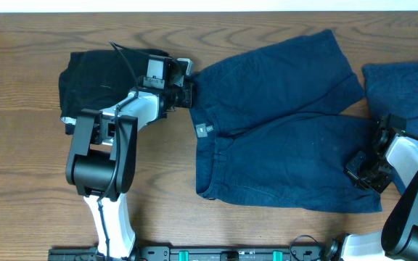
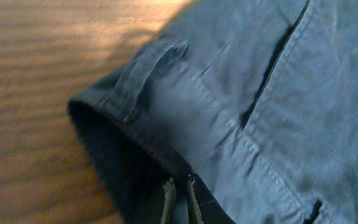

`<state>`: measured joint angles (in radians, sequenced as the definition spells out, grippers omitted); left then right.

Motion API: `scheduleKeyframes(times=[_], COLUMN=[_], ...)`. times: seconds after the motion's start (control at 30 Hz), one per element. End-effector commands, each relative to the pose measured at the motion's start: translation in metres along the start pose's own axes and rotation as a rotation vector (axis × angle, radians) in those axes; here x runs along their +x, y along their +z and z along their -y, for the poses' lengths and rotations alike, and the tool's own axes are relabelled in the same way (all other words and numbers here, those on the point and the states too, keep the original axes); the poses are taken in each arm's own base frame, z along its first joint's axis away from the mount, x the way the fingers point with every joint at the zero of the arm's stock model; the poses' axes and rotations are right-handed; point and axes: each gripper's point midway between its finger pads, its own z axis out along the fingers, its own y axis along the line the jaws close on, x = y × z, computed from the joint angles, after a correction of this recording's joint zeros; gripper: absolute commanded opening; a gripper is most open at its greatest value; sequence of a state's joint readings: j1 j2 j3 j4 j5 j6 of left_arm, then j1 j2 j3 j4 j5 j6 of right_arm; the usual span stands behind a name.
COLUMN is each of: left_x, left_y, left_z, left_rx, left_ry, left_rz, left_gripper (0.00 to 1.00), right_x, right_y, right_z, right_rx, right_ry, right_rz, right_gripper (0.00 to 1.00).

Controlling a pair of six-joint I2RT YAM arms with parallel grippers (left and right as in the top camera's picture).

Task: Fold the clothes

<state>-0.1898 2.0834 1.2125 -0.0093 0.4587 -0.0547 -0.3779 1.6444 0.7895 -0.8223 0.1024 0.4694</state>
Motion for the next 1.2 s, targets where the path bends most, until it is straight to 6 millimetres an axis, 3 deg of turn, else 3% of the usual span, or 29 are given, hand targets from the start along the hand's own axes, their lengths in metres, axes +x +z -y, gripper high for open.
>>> scheduleKeyframes(times=[0.0,0.13,0.27,0.6,0.83,1.17], left_x=[0.0,-0.011,-0.011,0.007,0.004,0.011], left_y=[-0.014,-0.035,-0.039,-0.018,-0.006,0.009], left_z=[-0.015,-0.01,-0.011,-0.013,-0.004,-0.02], left_rx=[-0.072,-0.1,-0.118,-0.116,-0.102,-0.146], left_ry=[-0.036,-0.066,-0.079,-0.117,-0.136,-0.159], left_rz=[-0.003,0.023,0.02,-0.029,-0.004,0.0], left_gripper=[0.11,0.11,0.11,0.11,0.11,0.11], right_x=[0.02,0.019,0.019,0.019,0.019,0.019], right_y=[0.036,0.036,0.036,0.036,0.036,0.036], right_z=[0.001,0.0,0.0,0.0,0.0,-0.001], right_rx=[0.015,0.011,0.011,0.009,0.009,0.005], right_ry=[-0.029,-0.029,-0.029,-0.029,-0.029,-0.028], right_rz=[-0.086,-0.081,-0.082,-0.083,-0.083,-0.084], right_gripper=[0.01,0.01,0.01,0.01,0.01,0.01])
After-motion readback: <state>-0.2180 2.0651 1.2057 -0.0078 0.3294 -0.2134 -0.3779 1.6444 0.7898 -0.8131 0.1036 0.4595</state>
